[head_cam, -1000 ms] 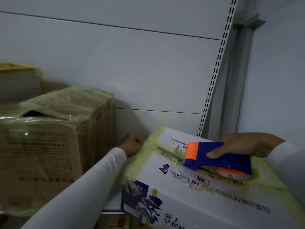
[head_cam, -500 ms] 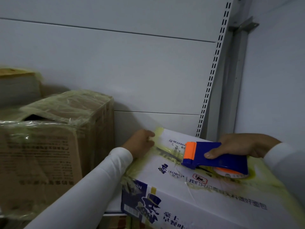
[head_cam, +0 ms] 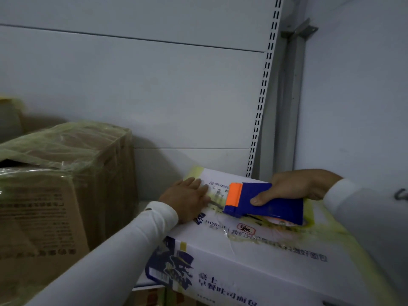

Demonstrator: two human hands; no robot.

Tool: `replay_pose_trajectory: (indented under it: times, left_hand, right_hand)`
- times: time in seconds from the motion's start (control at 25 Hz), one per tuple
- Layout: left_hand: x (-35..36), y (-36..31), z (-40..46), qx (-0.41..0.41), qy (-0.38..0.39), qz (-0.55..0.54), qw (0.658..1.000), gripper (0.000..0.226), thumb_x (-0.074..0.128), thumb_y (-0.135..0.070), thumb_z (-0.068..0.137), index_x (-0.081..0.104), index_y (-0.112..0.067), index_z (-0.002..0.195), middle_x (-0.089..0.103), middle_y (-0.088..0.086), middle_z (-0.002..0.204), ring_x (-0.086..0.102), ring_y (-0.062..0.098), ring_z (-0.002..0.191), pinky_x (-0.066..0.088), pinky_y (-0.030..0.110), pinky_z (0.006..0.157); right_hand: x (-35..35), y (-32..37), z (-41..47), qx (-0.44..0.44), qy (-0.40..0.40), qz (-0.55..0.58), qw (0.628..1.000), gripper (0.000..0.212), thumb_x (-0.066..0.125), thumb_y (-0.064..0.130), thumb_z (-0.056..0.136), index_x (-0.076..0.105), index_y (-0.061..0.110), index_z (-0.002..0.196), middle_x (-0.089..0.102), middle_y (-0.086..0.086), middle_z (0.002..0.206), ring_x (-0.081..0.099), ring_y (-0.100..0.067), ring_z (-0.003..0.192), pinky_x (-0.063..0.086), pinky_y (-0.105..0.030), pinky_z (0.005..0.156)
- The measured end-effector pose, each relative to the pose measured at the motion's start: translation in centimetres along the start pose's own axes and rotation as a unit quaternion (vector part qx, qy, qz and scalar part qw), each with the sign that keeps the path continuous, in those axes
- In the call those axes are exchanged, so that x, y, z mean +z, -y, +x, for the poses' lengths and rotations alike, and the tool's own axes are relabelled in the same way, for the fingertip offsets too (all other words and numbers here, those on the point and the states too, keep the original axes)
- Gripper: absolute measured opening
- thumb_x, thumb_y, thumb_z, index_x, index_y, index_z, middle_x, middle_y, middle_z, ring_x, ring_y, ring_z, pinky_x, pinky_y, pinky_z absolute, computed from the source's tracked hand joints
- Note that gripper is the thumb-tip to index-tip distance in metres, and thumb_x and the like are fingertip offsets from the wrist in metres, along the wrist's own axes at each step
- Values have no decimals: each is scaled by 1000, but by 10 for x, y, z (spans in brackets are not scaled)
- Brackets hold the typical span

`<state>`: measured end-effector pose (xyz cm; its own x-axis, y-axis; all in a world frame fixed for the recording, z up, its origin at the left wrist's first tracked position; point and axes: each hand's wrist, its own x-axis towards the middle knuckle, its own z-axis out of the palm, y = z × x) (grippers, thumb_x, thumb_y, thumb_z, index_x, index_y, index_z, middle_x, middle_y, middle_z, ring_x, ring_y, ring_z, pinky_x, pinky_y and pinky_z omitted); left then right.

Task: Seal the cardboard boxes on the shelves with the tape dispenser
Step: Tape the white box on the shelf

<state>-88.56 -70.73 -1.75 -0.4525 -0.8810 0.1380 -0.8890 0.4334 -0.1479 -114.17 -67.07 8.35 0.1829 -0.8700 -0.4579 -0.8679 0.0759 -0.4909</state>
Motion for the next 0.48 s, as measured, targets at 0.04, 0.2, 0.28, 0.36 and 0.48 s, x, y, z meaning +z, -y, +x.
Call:
replay_pose_trajectory:
  times: [0.04,0.2,0.28,0.36,0.48]
  left_hand:
    - [0,4,1,2,5,-11,1000,53,20,-48,100,25,-22,146,28,4,152,22,23,141,20,38,114]
    - [-7,14,4,29,-7,-55,998,53,24,-50,99,31,-24,144,36,0,147,26,20,139,22,32,111]
    - [-7,20,3,30,4,-97,995,53,25,-52,99,30,-28,146,33,-3,151,23,14,141,18,30,112]
    - [-8,26,4,25,28,-118,992,53,24,-54,98,26,-34,147,25,-6,156,15,11,144,13,31,117]
    - [-5,30,7,20,44,-126,991,55,23,-58,96,25,-38,147,21,-9,157,10,9,145,11,35,119]
  right_hand:
    - [1,2,-1,3,0,-3,1000,37,76,49,79,71,15,94,77,1,82,72,-13,72,54,-22,59]
    - [-2,0,-17,6,-6,-3,1000,42,74,49,80,73,11,98,77,-6,93,72,-18,77,55,-25,64]
    - [-8,-8,-33,9,6,20,1000,36,73,48,81,75,12,84,77,-9,87,71,-18,70,54,-25,61]
    - [-11,-22,-52,21,6,36,999,37,72,49,80,73,12,80,77,-9,84,70,-17,68,53,-25,61]
    - [-14,-40,-77,39,-2,33,999,46,74,54,73,73,10,86,77,-8,86,70,-16,69,52,-24,61]
